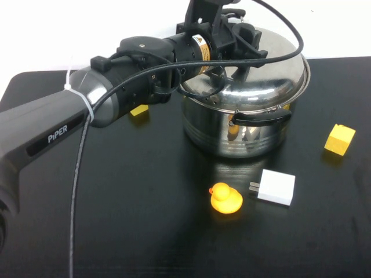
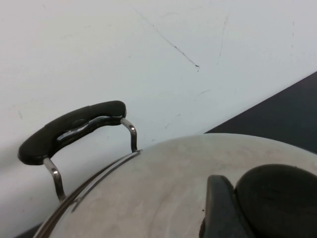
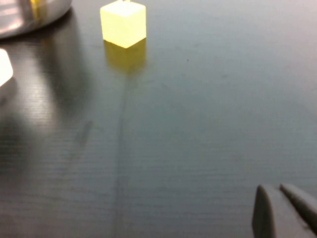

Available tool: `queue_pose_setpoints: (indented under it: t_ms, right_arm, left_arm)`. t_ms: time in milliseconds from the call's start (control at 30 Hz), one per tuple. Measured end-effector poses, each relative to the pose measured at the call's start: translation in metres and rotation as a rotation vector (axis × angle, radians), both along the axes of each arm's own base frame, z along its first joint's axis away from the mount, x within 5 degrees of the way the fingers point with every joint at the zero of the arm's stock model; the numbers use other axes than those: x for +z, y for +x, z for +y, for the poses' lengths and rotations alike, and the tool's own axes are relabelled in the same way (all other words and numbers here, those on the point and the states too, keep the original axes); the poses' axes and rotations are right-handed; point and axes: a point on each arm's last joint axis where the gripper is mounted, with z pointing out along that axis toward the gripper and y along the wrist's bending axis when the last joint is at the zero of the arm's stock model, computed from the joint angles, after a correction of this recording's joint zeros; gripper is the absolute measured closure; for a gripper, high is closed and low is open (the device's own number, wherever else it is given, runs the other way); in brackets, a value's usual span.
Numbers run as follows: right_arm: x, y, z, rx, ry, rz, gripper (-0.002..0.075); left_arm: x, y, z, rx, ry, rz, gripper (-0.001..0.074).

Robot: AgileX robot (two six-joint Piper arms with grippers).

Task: Cover the pot
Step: Place the pot lid on the pot

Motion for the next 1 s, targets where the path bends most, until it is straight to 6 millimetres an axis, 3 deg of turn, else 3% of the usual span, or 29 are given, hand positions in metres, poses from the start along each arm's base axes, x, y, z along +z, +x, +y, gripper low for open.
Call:
queue_pose_setpoints:
  t_ms: [167,367,700,867,1000]
  right_arm:
    - [0.0,0.0,0.0,0.0,0.0,0.0,0.0728]
    - [0.0,0.0,0.0,0.0,0.0,0.0,0.0728]
    - [0.0,0.0,0.0,0.0,0.0,0.0,0.0728]
    - [0.0,0.0,0.0,0.0,0.0,0.0,0.0728]
    - [0.0,0.0,0.0,0.0,0.0,0.0,0.0728]
  left_arm:
    - [0.0,0.0,0.0,0.008,-0.016,0.013,0.0392]
    - [0.0,0.001,0.002,0.02,0.025,-0.013,0.0229]
    - [0.004,0.001,0.005,0.04,0.057,-0.05,0.0205]
    - [0.033,-0.009,0.011,0.047,0.029,-0.108,0.0235]
    - [0.075,-0.025,0.027,0.104,0.017,-0.216,0.0359]
